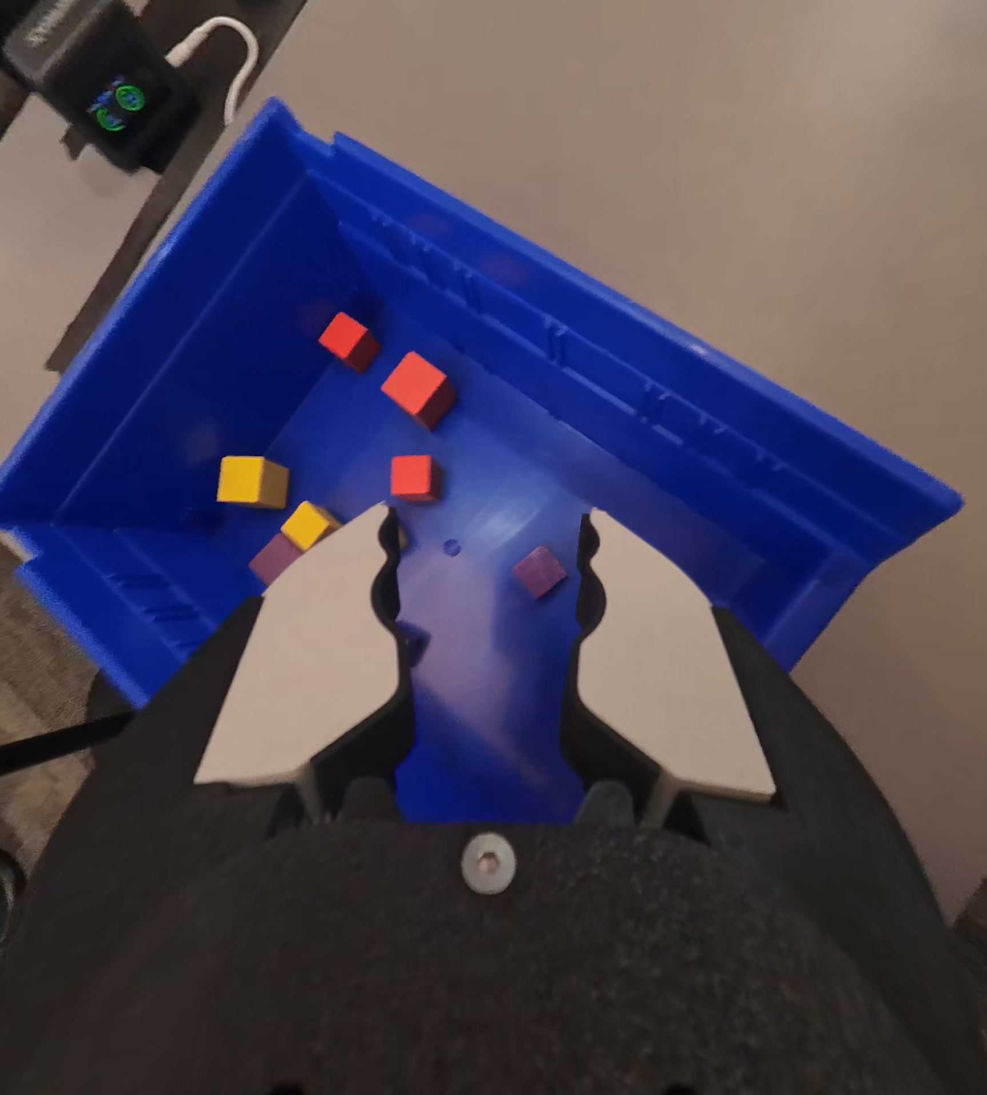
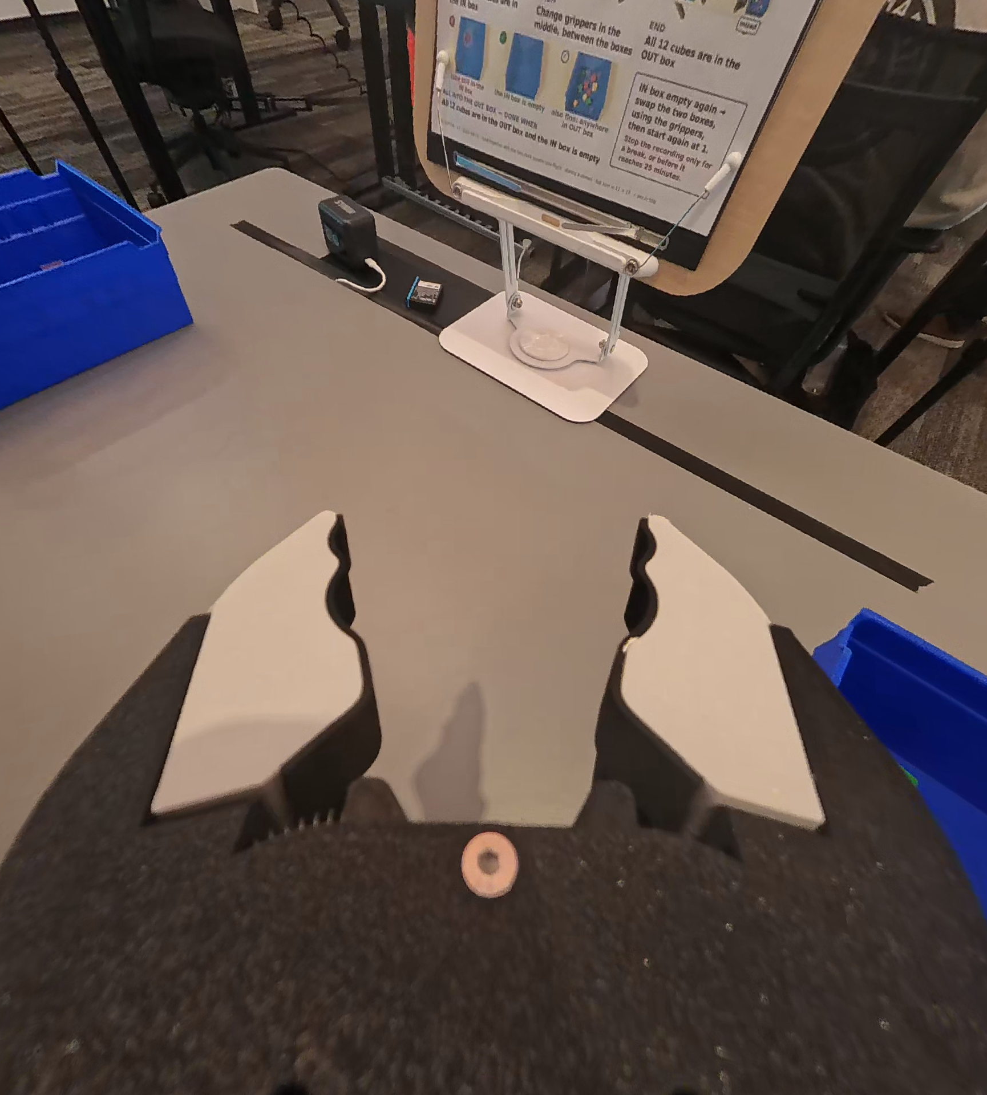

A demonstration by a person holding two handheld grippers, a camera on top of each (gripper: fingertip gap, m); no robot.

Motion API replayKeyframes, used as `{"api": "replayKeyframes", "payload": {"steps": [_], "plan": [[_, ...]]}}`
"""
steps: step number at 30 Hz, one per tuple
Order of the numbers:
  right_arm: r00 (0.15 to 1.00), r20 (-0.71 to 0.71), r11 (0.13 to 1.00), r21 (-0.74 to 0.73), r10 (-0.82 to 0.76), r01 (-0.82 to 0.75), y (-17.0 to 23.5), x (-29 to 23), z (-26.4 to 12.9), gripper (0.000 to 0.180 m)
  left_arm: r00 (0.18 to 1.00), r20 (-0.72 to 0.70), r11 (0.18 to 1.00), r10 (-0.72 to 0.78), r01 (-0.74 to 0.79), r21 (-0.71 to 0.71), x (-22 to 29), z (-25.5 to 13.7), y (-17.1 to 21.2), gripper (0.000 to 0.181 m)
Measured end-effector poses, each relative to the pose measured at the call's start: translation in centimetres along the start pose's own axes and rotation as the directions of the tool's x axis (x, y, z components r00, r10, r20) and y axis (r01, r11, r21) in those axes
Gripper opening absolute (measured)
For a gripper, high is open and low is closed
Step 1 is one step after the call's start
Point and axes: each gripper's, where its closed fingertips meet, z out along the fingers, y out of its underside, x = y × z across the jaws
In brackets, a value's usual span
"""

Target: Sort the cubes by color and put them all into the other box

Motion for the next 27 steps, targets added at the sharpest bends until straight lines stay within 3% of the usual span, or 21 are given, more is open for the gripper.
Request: {"api": "replayKeyframes", "payload": {"steps": [12,27], "plan": [[1.0,0.011,1.0,-0.024,0.011,-0.011,1.0,-0.4,1.5,0.091,0.942,0.251,0.97,-0.223,0.188,0.157,-5.6,-6.7,0.8,0.054],[0.999,0.006,0.997,-0.061,0.038,-0.037,1.6,-0.6,4.2,0.091,0.926,0.255,0.951,-0.279,0.228,0.21,-4.8,-6.5,1.7,0.051]]}}
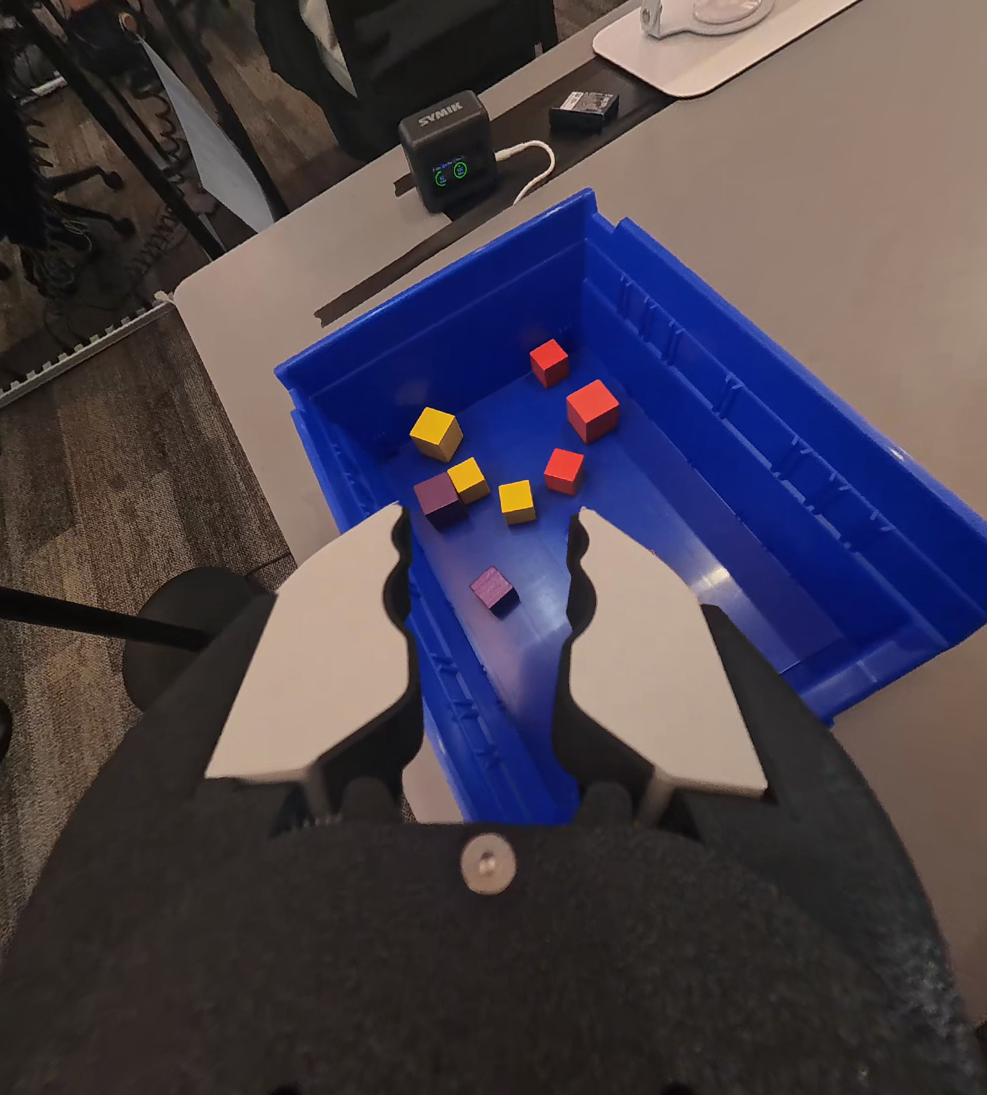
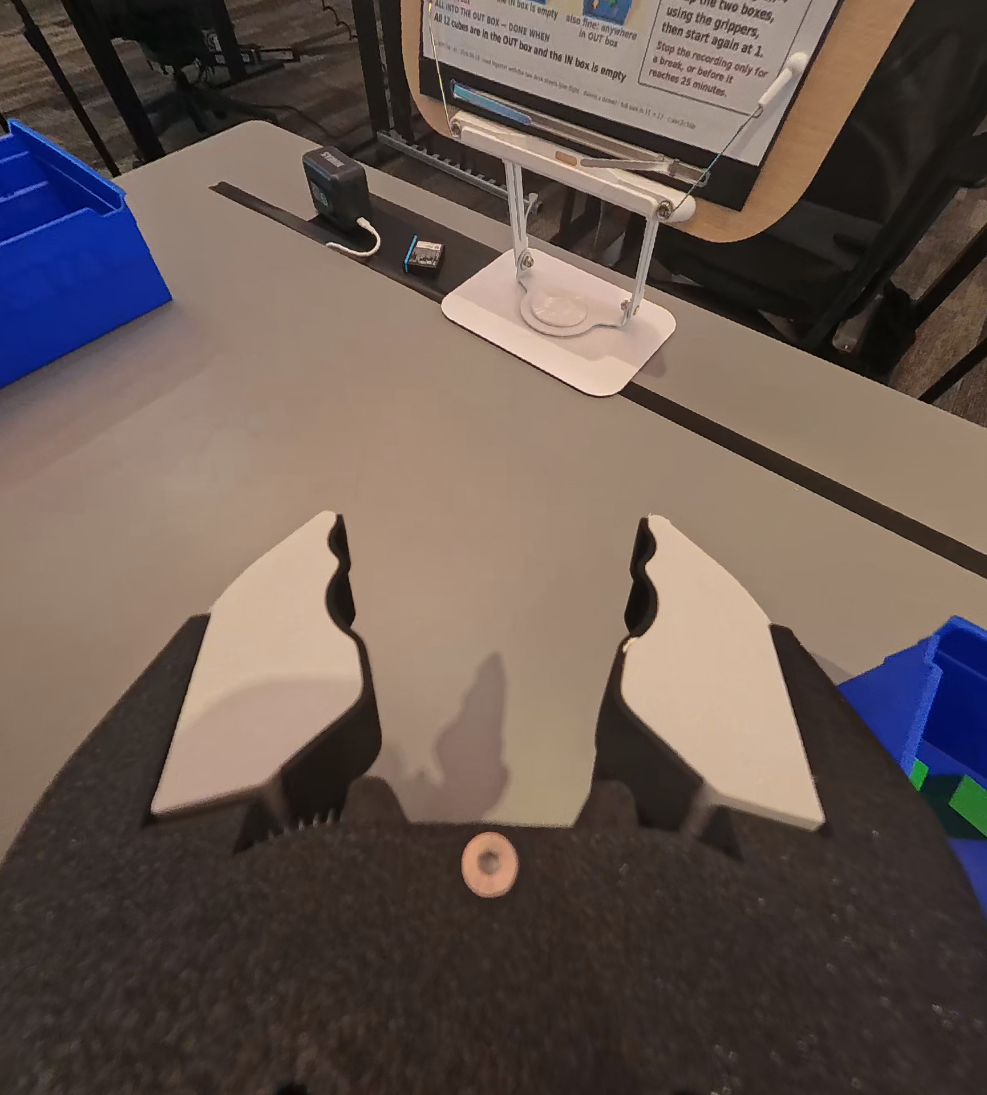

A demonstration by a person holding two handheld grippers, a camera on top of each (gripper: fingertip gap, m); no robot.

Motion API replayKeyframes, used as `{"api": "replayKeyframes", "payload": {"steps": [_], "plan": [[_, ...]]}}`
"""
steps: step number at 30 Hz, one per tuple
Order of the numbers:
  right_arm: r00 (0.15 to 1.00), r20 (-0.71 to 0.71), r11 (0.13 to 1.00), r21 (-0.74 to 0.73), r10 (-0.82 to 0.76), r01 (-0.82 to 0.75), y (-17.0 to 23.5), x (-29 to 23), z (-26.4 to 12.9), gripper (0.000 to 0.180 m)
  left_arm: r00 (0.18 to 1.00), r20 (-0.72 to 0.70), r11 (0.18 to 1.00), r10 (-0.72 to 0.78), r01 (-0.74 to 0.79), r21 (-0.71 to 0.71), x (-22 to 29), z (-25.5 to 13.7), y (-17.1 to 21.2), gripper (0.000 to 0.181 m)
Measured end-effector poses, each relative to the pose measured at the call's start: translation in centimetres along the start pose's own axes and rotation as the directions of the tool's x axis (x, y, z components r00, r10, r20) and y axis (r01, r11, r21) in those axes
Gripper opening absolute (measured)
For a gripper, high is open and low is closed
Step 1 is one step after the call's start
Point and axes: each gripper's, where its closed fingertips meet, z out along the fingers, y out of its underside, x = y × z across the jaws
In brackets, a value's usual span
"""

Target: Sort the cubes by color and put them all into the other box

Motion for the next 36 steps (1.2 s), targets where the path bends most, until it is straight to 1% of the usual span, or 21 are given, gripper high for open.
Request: {"api": "replayKeyframes", "payload": {"steps": [5,10,14,17,20,26,36], "plan": [[1.0,0.009,1.0,-0.009,-0.01,0.01,-0.2,-0.2,0.8,0.091,1.0,-0.012,1.0,-0.008,0.008,-0.022,-0.1,0.6,0.3,0.051],[0.999,0.033,1.0,0.001,-0.019,0.019,0.0,-0.6,0.9,0.091,1.0,-0.018,1.0,-0.002,0.002,-0.02,0.5,0.2,-0.8,0.049],[0.998,0.05,0.999,0.015,-0.041,0.04,0.4,-1.0,0.4,0.092,0.999,-0.038,0.995,-0.012,0.008,-0.101,1.9,0.6,-0.7,0.05],[0.996,0.063,0.998,0.02,-0.057,0.056,0.9,-1.1,-0.1,0.092,0.997,-0.071,0.981,-0.038,0.024,-0.195,3.7,1.6,0.6,0.053],[0.995,0.072,0.997,0.028,-0.072,0.07,1.3,-1.1,-0.6,0.092,0.996,-0.07,0.962,-0.052,0.031,-0.272,4.8,2.6,2.0,0.054],[0.992,0.086,0.995,0.046,-0.094,0.091,2.2,-1.2,-1.2,0.091,0.987,-0.101,0.944,-0.128,0.09,-0.318,6.5,4.2,3.2,0.054],[0.991,0.106,0.994,0.076,-0.088,0.08,4.3,-1.1,-1.5,0.091,0.981,-0.099,0.892,-0.169,0.109,-0.439,7.5,5.7,4.8,0.051]]}}
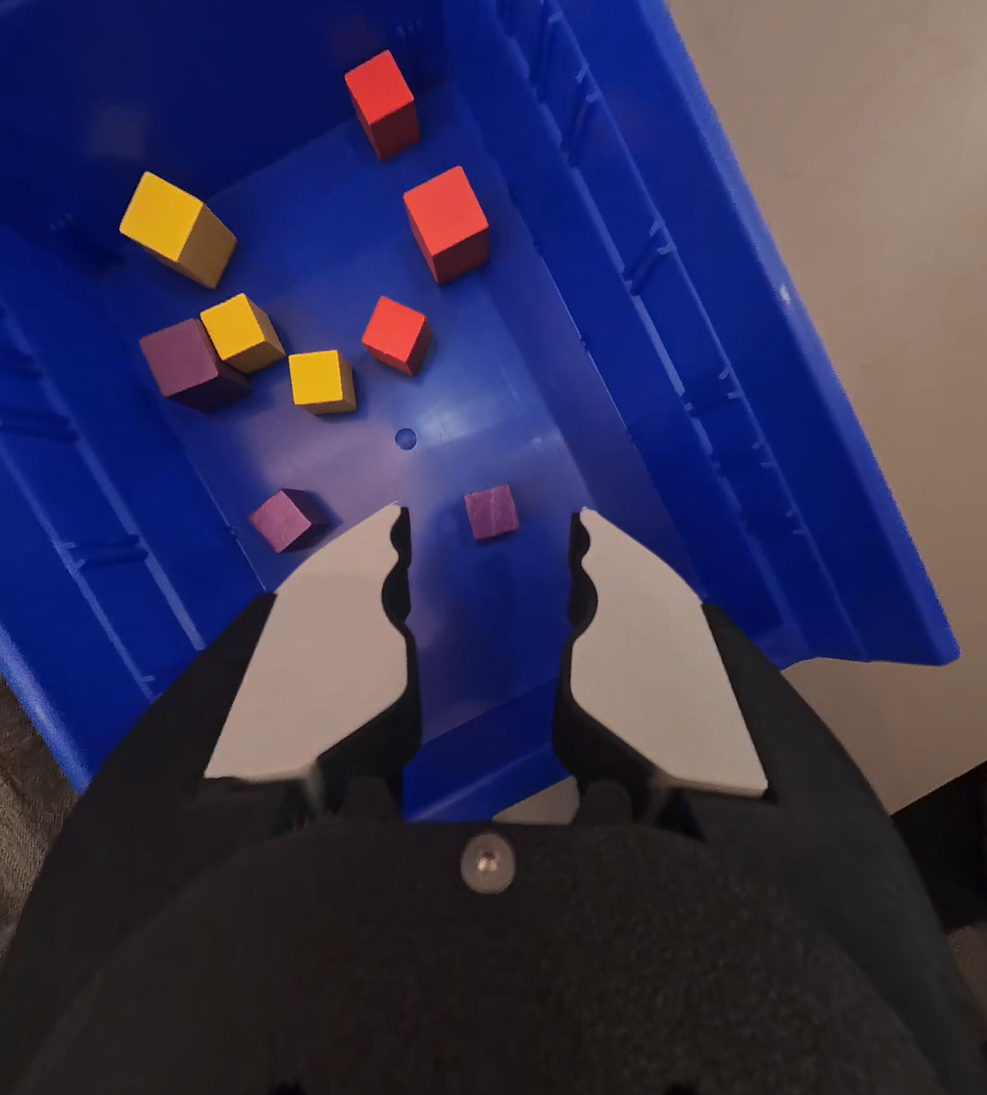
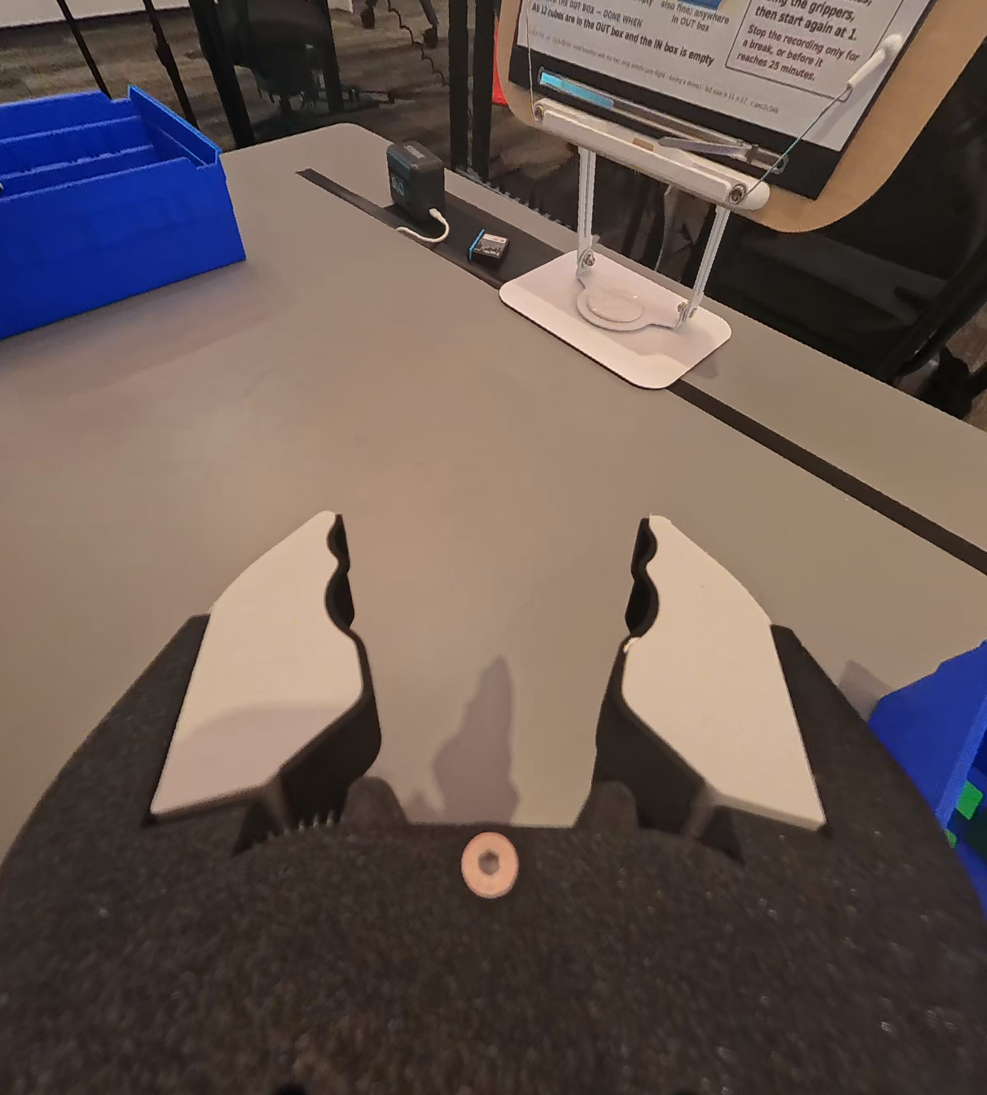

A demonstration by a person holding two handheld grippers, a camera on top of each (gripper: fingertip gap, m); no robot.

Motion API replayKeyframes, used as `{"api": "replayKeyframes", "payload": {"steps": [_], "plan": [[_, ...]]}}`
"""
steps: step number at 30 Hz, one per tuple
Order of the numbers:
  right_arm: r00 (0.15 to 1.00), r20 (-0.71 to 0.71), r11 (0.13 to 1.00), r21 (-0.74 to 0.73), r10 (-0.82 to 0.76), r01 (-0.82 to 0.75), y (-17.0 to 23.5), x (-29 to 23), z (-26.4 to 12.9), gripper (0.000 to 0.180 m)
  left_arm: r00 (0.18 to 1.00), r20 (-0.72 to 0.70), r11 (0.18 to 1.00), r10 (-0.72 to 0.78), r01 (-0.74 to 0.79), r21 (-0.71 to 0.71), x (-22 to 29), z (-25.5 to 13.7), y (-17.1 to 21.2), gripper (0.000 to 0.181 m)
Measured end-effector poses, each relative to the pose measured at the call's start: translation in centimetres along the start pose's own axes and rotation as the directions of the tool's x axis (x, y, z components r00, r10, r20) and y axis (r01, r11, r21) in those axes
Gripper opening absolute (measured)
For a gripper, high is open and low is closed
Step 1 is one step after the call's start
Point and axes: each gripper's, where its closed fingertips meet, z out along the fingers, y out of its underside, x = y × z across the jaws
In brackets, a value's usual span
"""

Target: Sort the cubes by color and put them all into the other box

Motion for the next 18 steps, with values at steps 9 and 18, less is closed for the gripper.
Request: {"api": "replayKeyframes", "payload": {"steps": [9,18], "plan": [[1.0,0.002,1.0,0.016,0.018,-0.018,0.8,0.6,-1.0,0.091,0.999,0.007,0.99,-0.033,0.034,-0.139,0.1,2.1,1.2,0.046],[1.0,-0.004,0.999,0.02,0.029,-0.029,1.2,0.8,-1.4,0.091,0.997,0.0,0.938,-0.083,0.079,-0.337,-0.1,5.5,3.3,0.033]]}}
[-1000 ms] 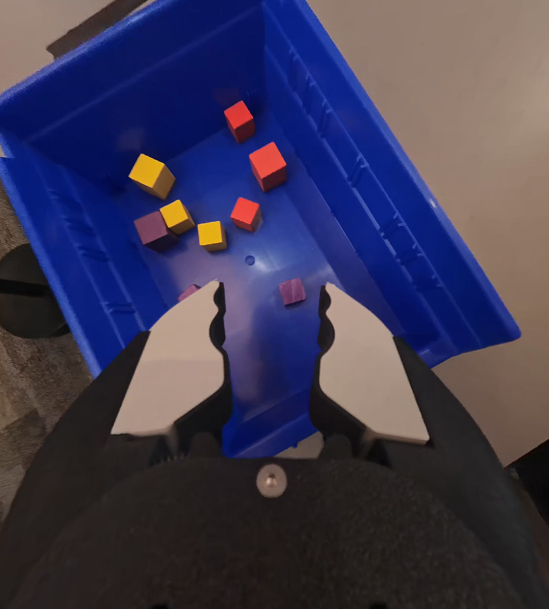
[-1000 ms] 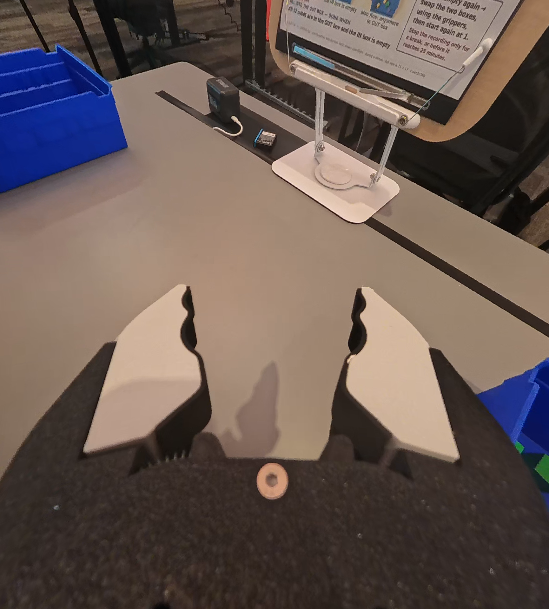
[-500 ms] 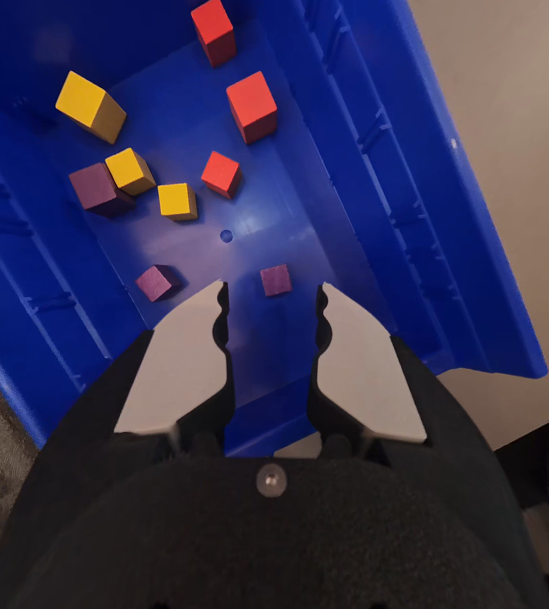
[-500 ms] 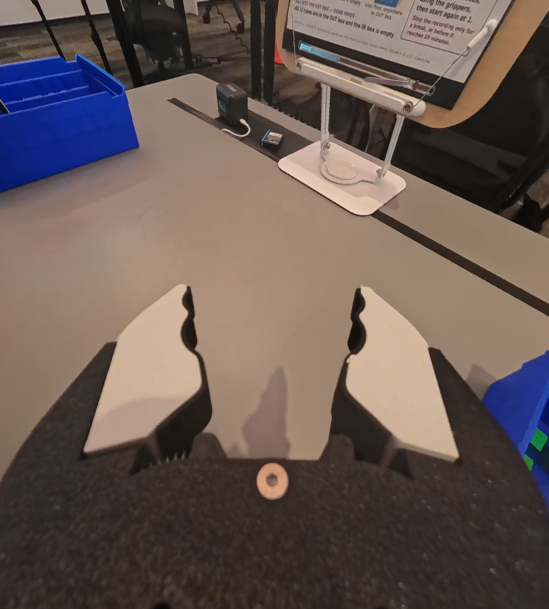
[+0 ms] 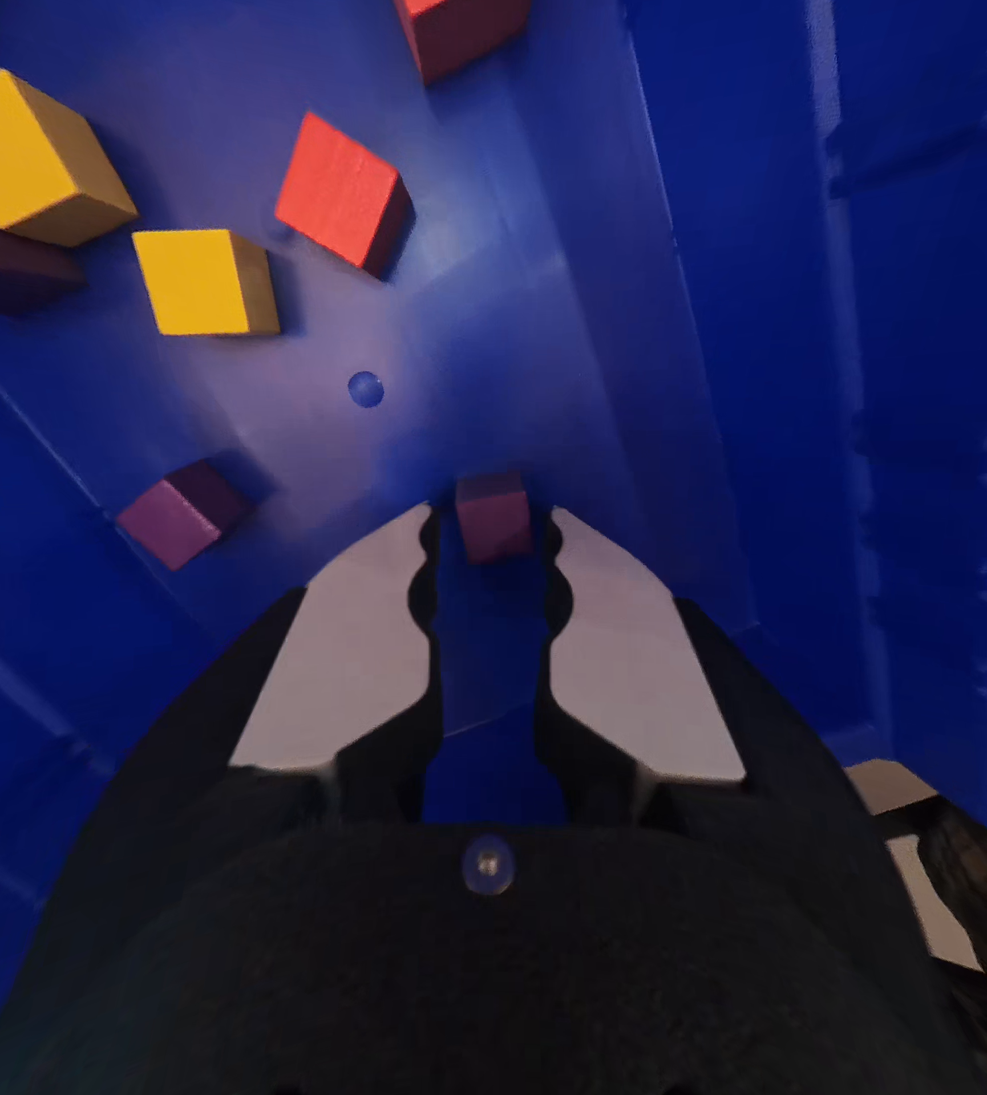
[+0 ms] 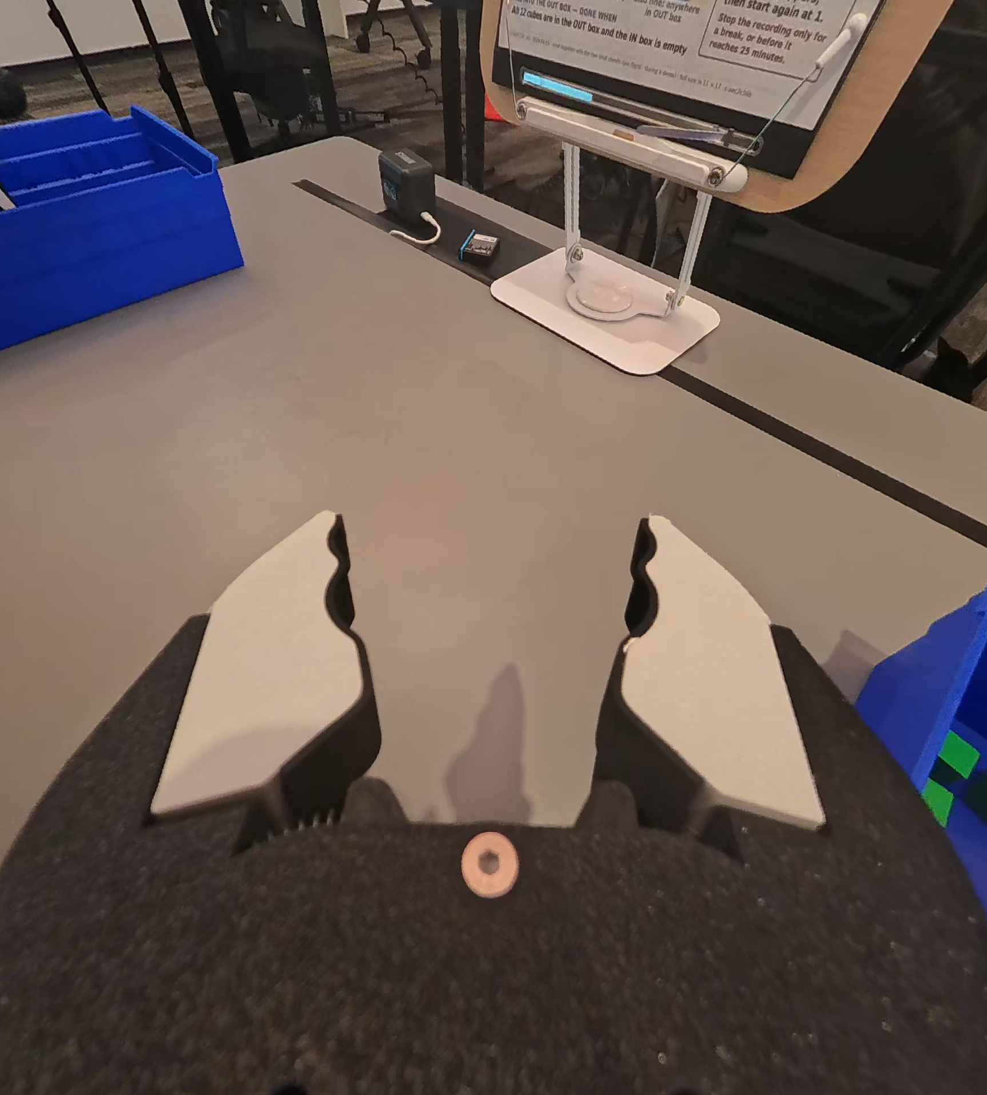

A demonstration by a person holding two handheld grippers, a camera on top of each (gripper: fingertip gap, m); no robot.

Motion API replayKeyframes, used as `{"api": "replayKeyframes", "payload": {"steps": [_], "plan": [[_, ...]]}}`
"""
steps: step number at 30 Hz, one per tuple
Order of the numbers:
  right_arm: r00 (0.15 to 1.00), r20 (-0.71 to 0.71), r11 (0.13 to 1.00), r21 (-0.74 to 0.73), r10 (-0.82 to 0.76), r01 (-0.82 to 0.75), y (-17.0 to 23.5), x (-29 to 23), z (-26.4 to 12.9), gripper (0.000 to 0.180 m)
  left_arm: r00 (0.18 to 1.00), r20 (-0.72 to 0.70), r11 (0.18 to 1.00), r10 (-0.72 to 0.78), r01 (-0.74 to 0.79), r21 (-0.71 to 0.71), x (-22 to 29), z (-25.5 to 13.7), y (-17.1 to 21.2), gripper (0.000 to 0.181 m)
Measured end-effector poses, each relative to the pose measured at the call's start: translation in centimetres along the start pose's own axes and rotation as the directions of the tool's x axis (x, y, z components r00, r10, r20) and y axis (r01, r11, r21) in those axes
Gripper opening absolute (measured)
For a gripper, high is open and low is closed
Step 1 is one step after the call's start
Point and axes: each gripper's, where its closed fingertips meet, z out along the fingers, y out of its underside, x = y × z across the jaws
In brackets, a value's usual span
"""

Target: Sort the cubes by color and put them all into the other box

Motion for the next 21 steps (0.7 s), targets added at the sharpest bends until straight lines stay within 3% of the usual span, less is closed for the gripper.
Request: {"api": "replayKeyframes", "payload": {"steps": [1,5,9,14,17,21], "plan": [[1.0,-0.001,1.0,0.0,0.003,-0.003,0.1,0.0,-0.1,0.091,1.0,-0.002,1.0,-0.004,0.004,-0.002,-0.1,0.2,-0.1,0.025],[1.0,-0.003,1.0,0.016,0.01,-0.01,0.0,0.2,-0.5,0.09,0.998,0.059,0.998,-0.004,0.0,0.064,-1.4,-1.1,-1.0,0.023],[1.0,0.006,0.999,0.041,0.024,-0.024,0.0,0.0,-0.8,0.089,0.994,0.111,0.943,-0.016,-0.022,0.332,-2.4,-7.2,-3.8,0.023],[0.993,0.074,0.99,0.095,0.093,-0.1,-0.3,-0.8,0.1,0.086,0.965,0.179,0.698,0.194,-0.264,0.665,4.7,-15.8,-10.5,0.022],[0.965,0.185,0.969,0.132,0.184,-0.21,-1.5,-2.2,1.4,0.079,0.892,0.244,0.496,0.381,-0.42,0.76,12.9,-18.1,-14.8,0.022],[0.846,0.405,0.904,0.095,0.348,-0.418,-3.9,-5.2,3.1,0.067,0.761,0.262,0.222,0.594,-0.468,0.855,24.7,-18.8,-19.6,0.022]]}}
